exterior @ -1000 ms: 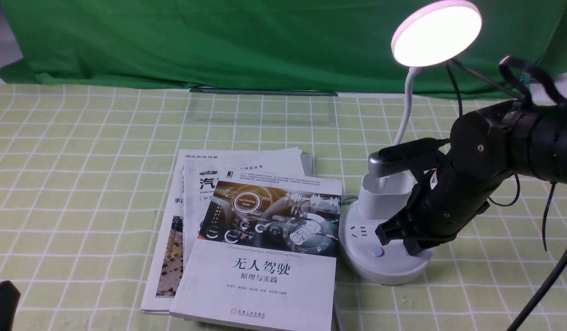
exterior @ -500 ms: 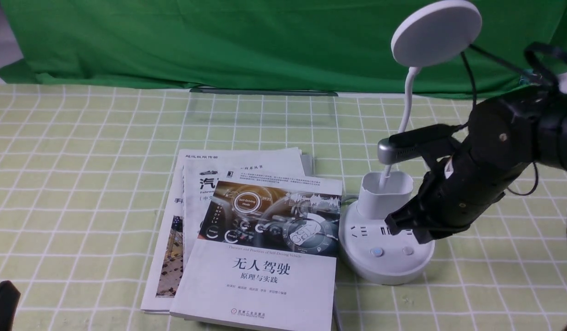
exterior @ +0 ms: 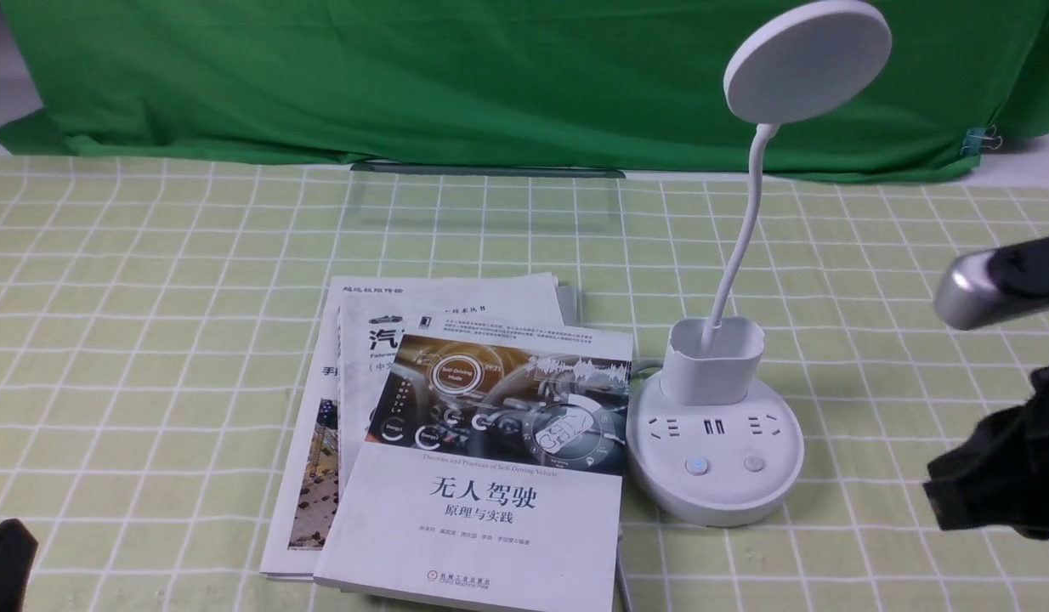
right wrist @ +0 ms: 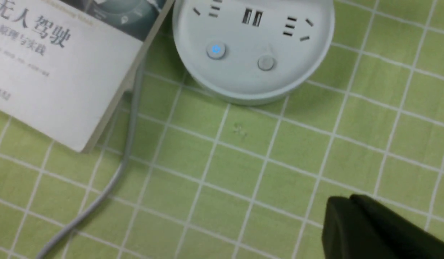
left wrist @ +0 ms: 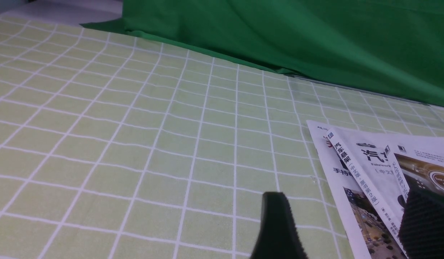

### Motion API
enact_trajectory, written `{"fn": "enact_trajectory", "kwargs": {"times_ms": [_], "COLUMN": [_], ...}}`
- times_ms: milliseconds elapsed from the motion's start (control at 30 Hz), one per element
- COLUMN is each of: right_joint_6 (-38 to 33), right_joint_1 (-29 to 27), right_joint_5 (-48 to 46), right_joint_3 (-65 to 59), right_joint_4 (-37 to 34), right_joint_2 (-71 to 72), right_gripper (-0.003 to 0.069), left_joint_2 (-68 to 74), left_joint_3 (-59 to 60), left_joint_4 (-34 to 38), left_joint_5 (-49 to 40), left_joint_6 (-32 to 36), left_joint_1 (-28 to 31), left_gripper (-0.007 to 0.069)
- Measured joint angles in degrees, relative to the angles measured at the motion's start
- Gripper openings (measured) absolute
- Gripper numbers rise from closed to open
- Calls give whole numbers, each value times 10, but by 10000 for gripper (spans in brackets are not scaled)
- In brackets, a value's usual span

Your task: Turn off the desk lamp on the green coffee tablecloth by hand.

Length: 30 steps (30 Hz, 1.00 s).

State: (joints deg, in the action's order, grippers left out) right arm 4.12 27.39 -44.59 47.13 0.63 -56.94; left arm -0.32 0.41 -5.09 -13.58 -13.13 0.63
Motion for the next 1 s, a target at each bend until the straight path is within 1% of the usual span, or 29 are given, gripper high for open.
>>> {"fn": "enact_trajectory", "kwargs": {"times_ms": [200,267,300,333,400,467,500,567,600,633,733,767,833,1000], "right_joint_6": [2,2,1,1,0,-7,-9,-41,-41,-64,-93,-95,-98,-66], "right_joint_1": [0,0,0,0,-2,-33,-36,-97,-102,-140,-192,-195,-229,-245], "right_joint_5": [32,34,28,26,25,39,40,81,85,124,192,196,257,305], "right_joint_3": [-3,-3,-3,-7,-18,-72,-77,-156,-170,-225,-310,-316,-388,-463], "right_joint_4": [0,1,2,7,18,24,25,33,33,34,34,34,34,34], "right_joint_2": [75,88,105,119,143,211,218,310,316,365,434,439,496,540], "right_gripper": [77,69,48,41,41,41,41,41,41,41,41,41,41,41], "left_joint_2": [0,0,0,0,0,0,0,0,0,0,0,0,0,0], "left_joint_3": [0,0,0,0,0,0,0,0,0,0,0,0,0,0], "left_joint_4": [0,0,0,0,0,0,0,0,0,0,0,0,0,0], "left_joint_5": [0,0,0,0,0,0,0,0,0,0,0,0,0,0], "left_joint_6": [1,1,1,1,0,0,0,0,0,0,0,0,0,0], "left_joint_1": [0,0,0,0,0,0,0,0,0,0,0,0,0,0], "left_gripper": [410,410,410,410,410,410,410,410,410,410,410,410,410,410]}}
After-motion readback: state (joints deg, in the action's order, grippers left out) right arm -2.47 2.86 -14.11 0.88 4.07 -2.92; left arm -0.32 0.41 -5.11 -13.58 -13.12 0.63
